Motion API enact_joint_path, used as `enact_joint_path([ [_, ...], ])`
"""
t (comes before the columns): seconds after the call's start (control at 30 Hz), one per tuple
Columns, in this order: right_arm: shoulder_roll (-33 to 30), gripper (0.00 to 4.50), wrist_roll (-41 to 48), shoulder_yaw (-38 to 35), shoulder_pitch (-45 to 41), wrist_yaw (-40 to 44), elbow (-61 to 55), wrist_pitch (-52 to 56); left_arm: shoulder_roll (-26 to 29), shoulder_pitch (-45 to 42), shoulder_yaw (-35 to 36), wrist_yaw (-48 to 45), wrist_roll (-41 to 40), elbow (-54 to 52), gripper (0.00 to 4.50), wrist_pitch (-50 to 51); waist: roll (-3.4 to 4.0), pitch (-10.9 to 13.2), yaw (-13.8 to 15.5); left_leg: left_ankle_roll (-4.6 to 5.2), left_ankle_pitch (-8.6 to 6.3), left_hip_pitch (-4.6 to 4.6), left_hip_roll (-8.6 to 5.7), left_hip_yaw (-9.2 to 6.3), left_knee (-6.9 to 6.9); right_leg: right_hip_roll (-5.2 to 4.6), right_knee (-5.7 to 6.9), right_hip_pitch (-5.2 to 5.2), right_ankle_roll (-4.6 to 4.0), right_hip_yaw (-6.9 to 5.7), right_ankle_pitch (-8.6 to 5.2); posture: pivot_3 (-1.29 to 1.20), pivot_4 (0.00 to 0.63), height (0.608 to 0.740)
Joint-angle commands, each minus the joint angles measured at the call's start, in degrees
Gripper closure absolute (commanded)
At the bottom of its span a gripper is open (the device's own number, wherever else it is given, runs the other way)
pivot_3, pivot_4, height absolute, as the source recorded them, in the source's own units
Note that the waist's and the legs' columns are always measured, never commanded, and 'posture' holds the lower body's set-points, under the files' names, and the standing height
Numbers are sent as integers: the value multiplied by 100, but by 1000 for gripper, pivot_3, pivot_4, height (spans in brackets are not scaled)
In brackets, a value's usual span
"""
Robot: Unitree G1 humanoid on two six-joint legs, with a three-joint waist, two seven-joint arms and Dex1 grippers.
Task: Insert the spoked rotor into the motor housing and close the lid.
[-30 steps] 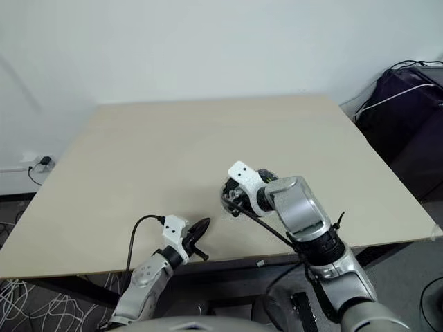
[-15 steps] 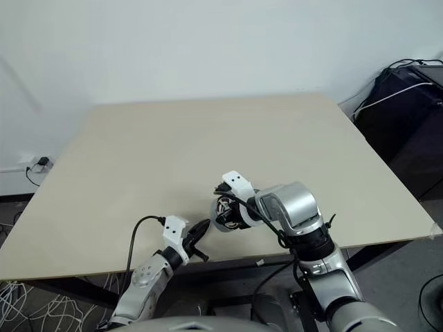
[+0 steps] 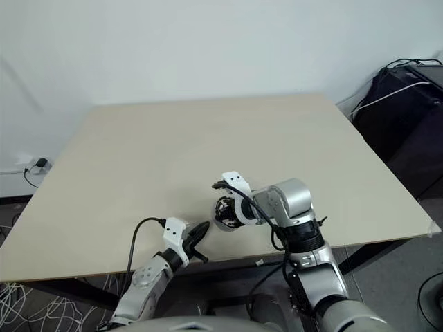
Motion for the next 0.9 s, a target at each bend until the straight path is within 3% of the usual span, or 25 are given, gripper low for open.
enact_joint_path([
  [0.03, 178, 4375, -85, -169, -198, -214, 10, 47, -8, -74, 54, -28, -41, -15, 4500, -135, 0, -1, -1, 0, 0, 0, 0, 0, 0, 0, 0, 0, 0, 0, 1, 0, 0, 740],
  [0.07, 245, 4375, -102, -165, -207, -255, 50, 2, -8, -72, 54, -32, -41, -6, 4500, -140, 0, -1, -3, 0, 1, 0, 0, 0, 1, 0, 0, 0, 0, 0, 2, 0, 0, 740],
  [0.1, 304, 3658, -108, -163, -215, -282, 84, -47, -7, -69, 52, -34, -39, -1, 4500, -144, 1, -2, -5, 0, 1, 1, 0, 1, 1, 0, 0, 0, 0, 1, 3, 0, 0, 740],
  [0.33, 932, 1558, -74, -395, -343, -463, 242, -151, -16, -48, 62, -51, -43, 10, 4500, -148, 6, -5, -23, -2, 5, 2, 1, 0, 1, 4, 3, 0, 0, 2, 7, 0, 0, 740],
  [0.5, 1575, 55, 89, -1031, -538, -501, 130, 30, -21, -59, 79, -55, -45, 18, 4500, -135, 10, -8, -50, -1, 6, 3, 0, -2, 0, 5, 3, 1, 1, 2, 10, 0, 0, 740],
  [0.63, 2124, 55, 344, -1813, -744, -584, -57, -141, -27, -90, 91, -68, -52, 45, 4500, -130, 10, -14, -55, 3, 8, 3, -6, -4, 1, 4, 0, 6, 7, 4, 14, 0, 0, 740],
  [0.67, 2216, 236, 476, -1970, -798, -581, -176, -311, -29, -97, 92, -72, -52, 53, 4500, -134, 12, -15, -62, 3, 8, 3, -5, -2, 0, 4, 1, 4, 8, 5, 15, 0, 0, 740],
  [0.73, 2291, 700, 641, -2158, -860, -665, -410, -638, -27, -107, 97, -83, -54, 63, 4500, -133, 18, -17, -74, 1, 9, 3, -4, -4, -2, 5, 2, 2, 8, 5, 14, 0, 0, 740],
  [0.9, 1755, 2288, 437, -1698, -684, -939, -975, -1818, -2, -94, 104, -115, -47, 53, 4500, -146, 33, -27, -131, 1, 10, 3, -3, -4, -4, 5, 3, 3, 8, 5, 14, 0, 0, 740],
])
